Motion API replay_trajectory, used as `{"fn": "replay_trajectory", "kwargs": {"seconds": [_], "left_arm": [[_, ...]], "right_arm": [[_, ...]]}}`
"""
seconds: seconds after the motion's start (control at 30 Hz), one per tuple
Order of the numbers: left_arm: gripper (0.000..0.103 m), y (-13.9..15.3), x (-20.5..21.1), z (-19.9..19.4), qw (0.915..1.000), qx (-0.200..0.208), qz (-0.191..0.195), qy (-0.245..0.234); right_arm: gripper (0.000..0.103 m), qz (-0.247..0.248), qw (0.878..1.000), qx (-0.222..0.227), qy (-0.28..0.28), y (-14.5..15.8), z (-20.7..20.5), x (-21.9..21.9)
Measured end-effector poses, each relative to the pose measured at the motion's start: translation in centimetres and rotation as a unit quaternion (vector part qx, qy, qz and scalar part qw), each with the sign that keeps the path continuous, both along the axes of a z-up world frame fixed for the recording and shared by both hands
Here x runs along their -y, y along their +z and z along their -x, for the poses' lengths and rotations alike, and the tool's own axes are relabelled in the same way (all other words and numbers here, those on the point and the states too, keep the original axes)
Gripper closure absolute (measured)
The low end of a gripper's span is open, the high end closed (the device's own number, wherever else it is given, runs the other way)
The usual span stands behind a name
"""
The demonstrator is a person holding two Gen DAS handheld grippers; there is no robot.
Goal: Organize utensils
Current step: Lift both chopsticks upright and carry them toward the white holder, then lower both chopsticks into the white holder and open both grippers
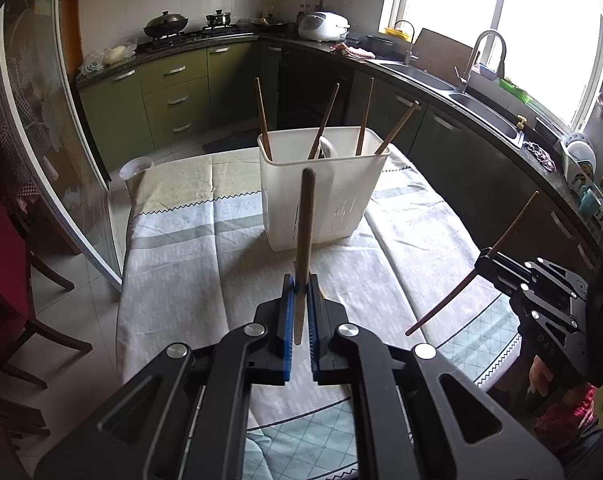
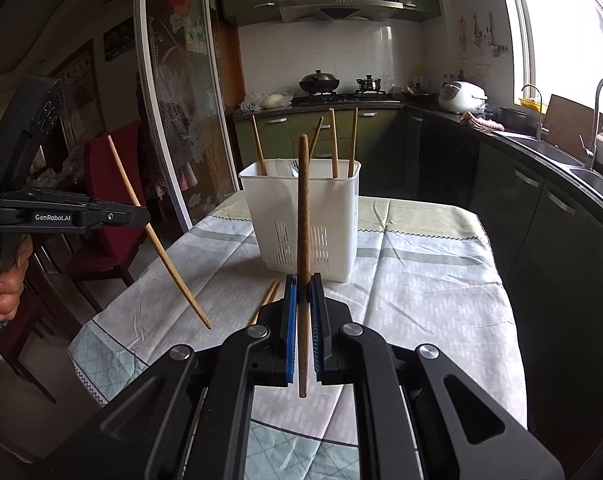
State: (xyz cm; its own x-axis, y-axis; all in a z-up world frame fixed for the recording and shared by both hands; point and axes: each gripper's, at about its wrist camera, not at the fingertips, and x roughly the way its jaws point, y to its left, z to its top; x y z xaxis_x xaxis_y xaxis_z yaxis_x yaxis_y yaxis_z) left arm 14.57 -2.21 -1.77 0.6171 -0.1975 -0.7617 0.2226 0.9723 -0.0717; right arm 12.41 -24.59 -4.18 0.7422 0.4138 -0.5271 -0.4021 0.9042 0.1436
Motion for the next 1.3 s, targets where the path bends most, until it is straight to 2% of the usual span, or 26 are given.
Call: {"fn": "replay_trajectory", "kwargs": {"seconds": [0.2, 0.47, 0.57, 0.67, 0.83, 0.93, 1.1, 1.3], "left_arm": [[0.097, 2.5, 0.5, -0.8, 0.9997, 0.019, 0.012, -0.007], [0.097, 10.0, 1.7, -2.7, 0.9951, 0.097, 0.014, -0.012], [0.097, 12.4, 2.0, -4.2, 0.991, 0.133, 0.016, -0.002], [0.097, 13.5, 2.3, -6.3, 0.9877, 0.155, 0.02, 0.007], [0.097, 12.7, 2.5, -10.0, 0.9846, 0.171, 0.031, 0.019], [0.097, 10.9, 2.5, -11.9, 0.9844, 0.173, 0.016, 0.032], [0.097, 6.9, 2.9, -14.4, 0.9912, 0.129, 0.0, 0.031], [0.097, 4.1, 2.7, -14.7, 0.9948, 0.099, -0.008, 0.023]], "right_arm": [[0.096, -0.023, 0.999, 0.024, 0.005, 3.5, -0.9, 0.5], [0.096, -0.061, 0.992, 0.112, 0.006, 11.5, -3.1, 0.3], [0.096, -0.077, 0.987, 0.139, 0.004, 13.7, -4.8, -0.4], [0.096, -0.068, 0.984, 0.162, -0.009, 14.8, -7.3, -1.6], [0.096, -0.035, 0.988, 0.146, -0.026, 13.7, -11.9, -4.1], [0.096, -0.009, 0.993, 0.118, -0.029, 11.8, -13.9, -5.5], [0.096, 0.03, 0.995, 0.092, -0.028, 9.2, -15.4, -7.1], [0.096, 0.04, 0.996, 0.076, -0.027, 7.8, -15.6, -7.2]]}}
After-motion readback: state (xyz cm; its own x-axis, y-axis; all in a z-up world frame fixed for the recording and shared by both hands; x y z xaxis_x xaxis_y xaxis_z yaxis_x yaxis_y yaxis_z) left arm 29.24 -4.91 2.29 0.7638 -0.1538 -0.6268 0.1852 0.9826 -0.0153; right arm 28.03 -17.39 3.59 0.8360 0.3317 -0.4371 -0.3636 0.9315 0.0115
